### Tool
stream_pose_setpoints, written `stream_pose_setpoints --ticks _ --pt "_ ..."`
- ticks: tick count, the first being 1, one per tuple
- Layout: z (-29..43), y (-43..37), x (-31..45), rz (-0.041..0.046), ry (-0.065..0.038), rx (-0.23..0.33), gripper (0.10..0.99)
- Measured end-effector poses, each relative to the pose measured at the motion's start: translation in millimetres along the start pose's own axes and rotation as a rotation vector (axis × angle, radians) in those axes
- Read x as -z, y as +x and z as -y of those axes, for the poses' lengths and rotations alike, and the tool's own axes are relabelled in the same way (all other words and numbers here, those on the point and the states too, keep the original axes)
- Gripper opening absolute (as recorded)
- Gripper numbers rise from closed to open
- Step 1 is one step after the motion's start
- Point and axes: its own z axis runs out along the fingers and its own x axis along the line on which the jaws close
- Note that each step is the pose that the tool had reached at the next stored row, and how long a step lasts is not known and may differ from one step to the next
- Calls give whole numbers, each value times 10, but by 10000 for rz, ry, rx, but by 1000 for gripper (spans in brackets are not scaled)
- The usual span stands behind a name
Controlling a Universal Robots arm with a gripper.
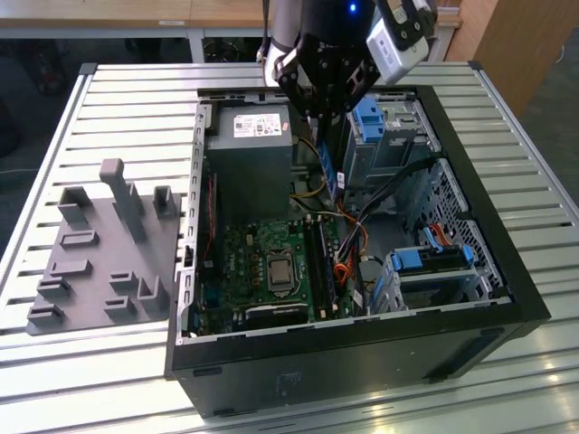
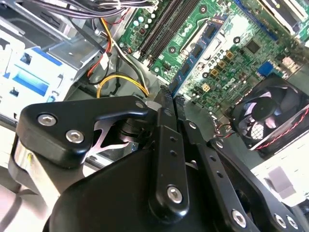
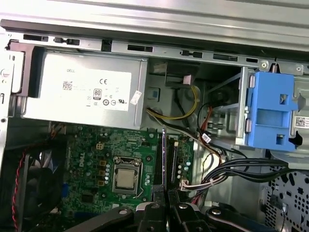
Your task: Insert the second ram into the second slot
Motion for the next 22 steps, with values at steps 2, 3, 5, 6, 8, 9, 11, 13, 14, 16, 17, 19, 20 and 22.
stream_pose_setpoints --ticks 2,3,5,6,8,9,11,13,14,16,17,19,20,22 --pt "0 0 0 6 2 -165 137" --pt "0 0 -1 9 3 -247 137" --pt "0 0 -1 14 6 -402 137" --pt "0 0 -1 17 7 -485 137" --pt "0 0 -1 23 9 -652 137" --pt "0 0 -1 27 11 -753 137" --pt "0 0 -1 31 13 -921 137" --pt "1 -1 -4 30 14 -997 137" --pt "1 0 -9 31 10 -996 137" --pt "7 0 -21 30 13 -996 137" --pt "10 0 -28 30 13 -996 137" --pt "12 1 -39 29 14 -997 137" --pt "14 1 -44 29 14 -996 137" --pt "16 1 -53 29 14 -996 137"
